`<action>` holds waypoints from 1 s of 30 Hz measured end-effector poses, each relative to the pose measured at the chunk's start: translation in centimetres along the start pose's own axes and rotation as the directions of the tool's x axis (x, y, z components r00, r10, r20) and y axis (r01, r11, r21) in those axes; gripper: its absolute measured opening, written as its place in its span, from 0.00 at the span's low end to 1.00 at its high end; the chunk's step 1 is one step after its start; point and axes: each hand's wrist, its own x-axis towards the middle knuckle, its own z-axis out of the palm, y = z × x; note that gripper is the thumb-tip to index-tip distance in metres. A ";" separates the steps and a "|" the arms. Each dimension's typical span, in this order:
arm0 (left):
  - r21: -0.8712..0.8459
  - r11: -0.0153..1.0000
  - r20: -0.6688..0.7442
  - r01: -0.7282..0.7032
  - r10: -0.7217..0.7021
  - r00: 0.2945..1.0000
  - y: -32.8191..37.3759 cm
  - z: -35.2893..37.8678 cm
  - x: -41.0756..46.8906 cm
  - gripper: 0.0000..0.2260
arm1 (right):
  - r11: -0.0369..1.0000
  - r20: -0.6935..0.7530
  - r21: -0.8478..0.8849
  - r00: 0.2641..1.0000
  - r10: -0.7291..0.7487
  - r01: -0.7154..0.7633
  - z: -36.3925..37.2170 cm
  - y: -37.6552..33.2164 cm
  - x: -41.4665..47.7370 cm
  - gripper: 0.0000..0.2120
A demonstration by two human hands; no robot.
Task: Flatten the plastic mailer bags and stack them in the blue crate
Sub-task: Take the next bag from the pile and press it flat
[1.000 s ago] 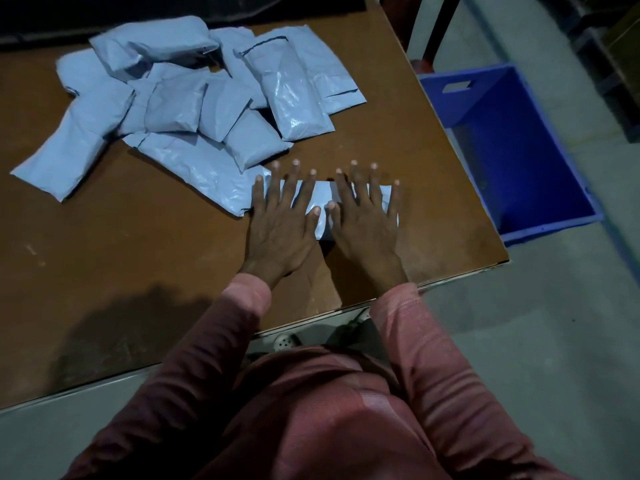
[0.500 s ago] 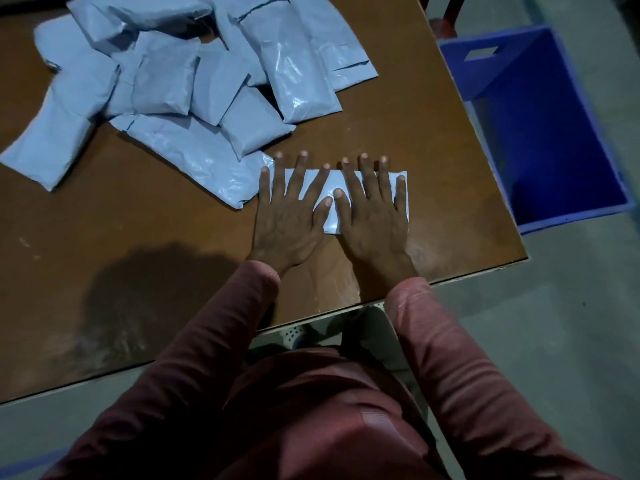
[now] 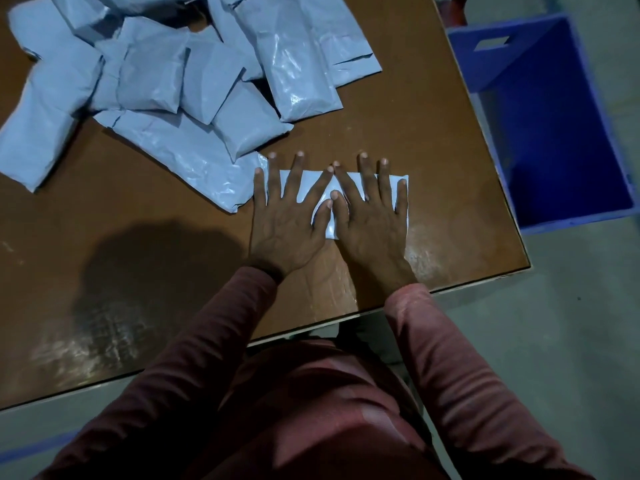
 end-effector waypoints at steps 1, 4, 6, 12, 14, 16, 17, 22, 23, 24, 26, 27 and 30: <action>-0.001 1.000 0.004 0.004 -0.004 1.000 0.0 0.0 0.0 0.25 | 1.000 0.007 0.007 1.000 0.004 -0.004 -0.1 -0.1 0.0 0.24; 0.008 1.000 0.033 -0.003 0.003 0.999 0.0 0.1 0.0 0.25 | 1.000 0.034 0.010 0.999 0.009 -0.010 -0.4 -0.2 0.0 0.25; 0.004 1.000 0.057 -0.018 0.018 0.998 -0.4 -0.1 0.0 0.26 | 0.999 0.070 0.028 0.997 -0.017 0.015 -0.8 0.0 0.1 0.25; -0.073 0.997 0.044 0.027 -0.023 0.999 -0.6 -2.0 1.7 0.25 | 0.986 0.032 0.155 0.998 -0.063 0.057 -2.9 -0.1 1.6 0.26; -0.084 0.996 0.032 0.040 -0.037 0.999 -0.4 -1.8 1.8 0.26 | 0.982 0.016 0.184 0.999 -0.052 0.048 -2.4 -0.8 1.7 0.26; -0.054 0.998 0.017 0.013 -0.012 1.000 -0.6 -1.0 1.5 0.26 | 0.992 0.013 0.114 0.999 -0.046 0.044 -1.4 -1.2 1.3 0.25; -0.036 0.999 0.010 -0.001 0.002 1.000 -0.7 -0.6 1.3 0.25 | 0.996 0.010 0.084 0.999 -0.041 0.040 -1.1 -1.1 1.2 0.25; -0.001 1.000 -0.008 0.003 -0.003 1.000 -0.7 0.0 1.3 0.24 | 0.998 -0.011 0.047 0.999 -0.032 0.033 -0.4 -0.9 1.4 0.25; 0.008 1.000 -0.008 0.007 -0.007 1.000 -0.6 0.0 1.3 0.24 | 0.999 -0.019 0.044 0.999 -0.027 0.028 -0.2 -0.9 1.4 0.24; 0.014 1.000 -0.007 0.012 -0.011 1.000 -0.6 0.1 1.3 0.24 | 0.999 -0.024 0.041 0.999 -0.023 0.024 -0.1 -0.9 1.4 0.24; 0.011 1.000 -0.011 0.017 -0.017 1.000 -0.6 0.1 1.3 0.24 | 0.999 -0.031 0.035 0.999 -0.026 0.027 0.0 -0.9 1.5 0.24; 0.005 1.000 -0.012 0.015 -0.014 1.000 -0.6 0.1 1.4 0.24 | 0.999 -0.032 0.032 0.999 -0.027 0.028 0.0 -0.8 1.5 0.24; -0.013 1.000 -0.021 0.001 -0.001 1.000 -0.7 0.3 1.3 0.23 | 0.999 -0.036 0.026 0.999 -0.024 0.025 0.0 -0.8 1.5 0.24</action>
